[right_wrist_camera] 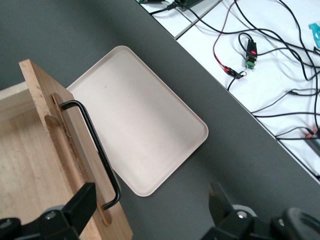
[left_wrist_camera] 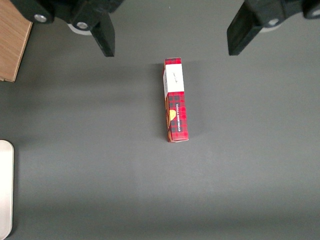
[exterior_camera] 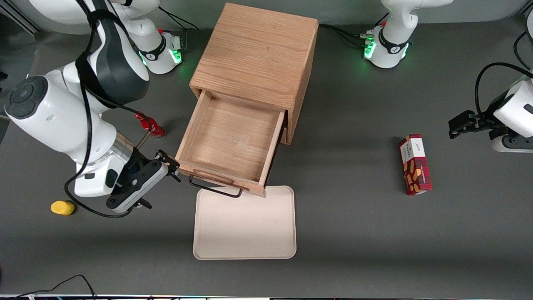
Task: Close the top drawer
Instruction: 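Move the right gripper toward the open drawer's black handle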
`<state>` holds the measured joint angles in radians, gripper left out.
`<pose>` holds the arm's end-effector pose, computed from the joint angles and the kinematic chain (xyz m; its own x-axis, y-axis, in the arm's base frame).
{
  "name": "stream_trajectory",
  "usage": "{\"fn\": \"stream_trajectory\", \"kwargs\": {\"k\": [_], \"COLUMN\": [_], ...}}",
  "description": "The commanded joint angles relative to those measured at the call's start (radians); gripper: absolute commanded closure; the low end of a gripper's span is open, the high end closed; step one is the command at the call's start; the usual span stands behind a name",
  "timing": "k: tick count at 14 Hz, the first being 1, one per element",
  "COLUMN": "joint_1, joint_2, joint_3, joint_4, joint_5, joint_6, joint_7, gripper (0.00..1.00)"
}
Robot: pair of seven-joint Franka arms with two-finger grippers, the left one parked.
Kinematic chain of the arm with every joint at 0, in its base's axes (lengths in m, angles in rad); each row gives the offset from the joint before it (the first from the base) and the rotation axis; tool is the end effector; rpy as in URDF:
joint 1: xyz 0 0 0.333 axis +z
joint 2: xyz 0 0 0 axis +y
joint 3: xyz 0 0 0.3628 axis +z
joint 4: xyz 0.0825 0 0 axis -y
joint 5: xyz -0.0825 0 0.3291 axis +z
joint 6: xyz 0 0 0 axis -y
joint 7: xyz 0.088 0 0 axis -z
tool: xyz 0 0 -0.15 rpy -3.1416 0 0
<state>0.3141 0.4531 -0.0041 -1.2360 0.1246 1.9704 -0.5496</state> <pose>0.6585 0.2252 0.5473 0.6412 0.7073 0.2978 0.7319 -0.6803 0.0398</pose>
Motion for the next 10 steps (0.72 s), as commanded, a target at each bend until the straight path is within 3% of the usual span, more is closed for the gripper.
{"fn": "stream_trajectory", "kwargs": {"k": [1,10], "joint_1": [0.006,0.034], "joint_2": [0.022,0.079], "joint_3": [-0.007,-0.004], "joint_4": [0.030,0.020], "joint_5": [-0.011,-0.008], "joint_6": [0.005,-0.041], "joint_7": [-0.061,-0.079], "gripper": [0.00,0.00]}}
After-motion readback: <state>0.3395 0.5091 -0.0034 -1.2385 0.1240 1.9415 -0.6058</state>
